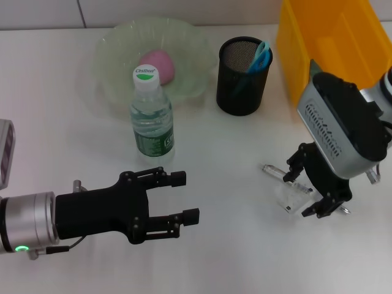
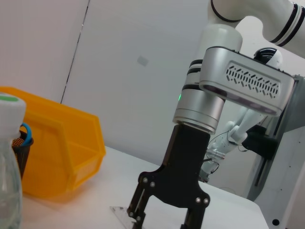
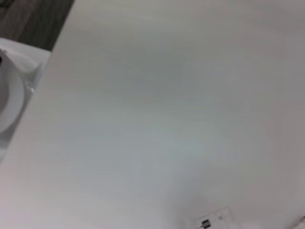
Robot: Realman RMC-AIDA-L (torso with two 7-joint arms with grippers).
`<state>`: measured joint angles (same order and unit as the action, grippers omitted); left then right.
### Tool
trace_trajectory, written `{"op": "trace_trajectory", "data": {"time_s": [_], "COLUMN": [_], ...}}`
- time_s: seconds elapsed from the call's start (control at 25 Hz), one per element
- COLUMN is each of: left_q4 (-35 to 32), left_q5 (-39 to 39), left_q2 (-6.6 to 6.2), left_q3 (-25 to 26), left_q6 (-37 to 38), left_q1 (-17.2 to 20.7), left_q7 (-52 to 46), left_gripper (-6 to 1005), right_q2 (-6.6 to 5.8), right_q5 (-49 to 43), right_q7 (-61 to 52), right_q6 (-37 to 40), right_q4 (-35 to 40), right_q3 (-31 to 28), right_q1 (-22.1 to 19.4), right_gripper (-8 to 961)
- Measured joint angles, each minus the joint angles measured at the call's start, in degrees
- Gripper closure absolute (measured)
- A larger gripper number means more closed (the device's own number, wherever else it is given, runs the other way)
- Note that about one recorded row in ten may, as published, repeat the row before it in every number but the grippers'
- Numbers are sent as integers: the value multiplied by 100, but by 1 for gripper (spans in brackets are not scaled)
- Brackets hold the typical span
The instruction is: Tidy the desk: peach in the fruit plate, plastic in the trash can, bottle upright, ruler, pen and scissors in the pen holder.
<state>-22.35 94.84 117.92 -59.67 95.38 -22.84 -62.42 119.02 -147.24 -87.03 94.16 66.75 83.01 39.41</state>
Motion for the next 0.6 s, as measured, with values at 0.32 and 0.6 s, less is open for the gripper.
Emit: {"op": "trace_trajectory", "data": {"time_s": [0.32,0.6], "left_q4": [36,32], "left_q5": [-7,-10], "left_q2": [7,13], "left_q3": [8,8], "left_q6": [-21,-44], "left_q1": [4,8], "left_q7": [-37,-68], "left_gripper": [229,229], "right_q2": [20,32], "right_q5": [13,21], "right_q7": [401,436], "right_q6": [-388,-420], "right_q4": [-442,-565], "right_q3": [128,220], "right_q1": [124,179], "right_gripper": [322,408]}}
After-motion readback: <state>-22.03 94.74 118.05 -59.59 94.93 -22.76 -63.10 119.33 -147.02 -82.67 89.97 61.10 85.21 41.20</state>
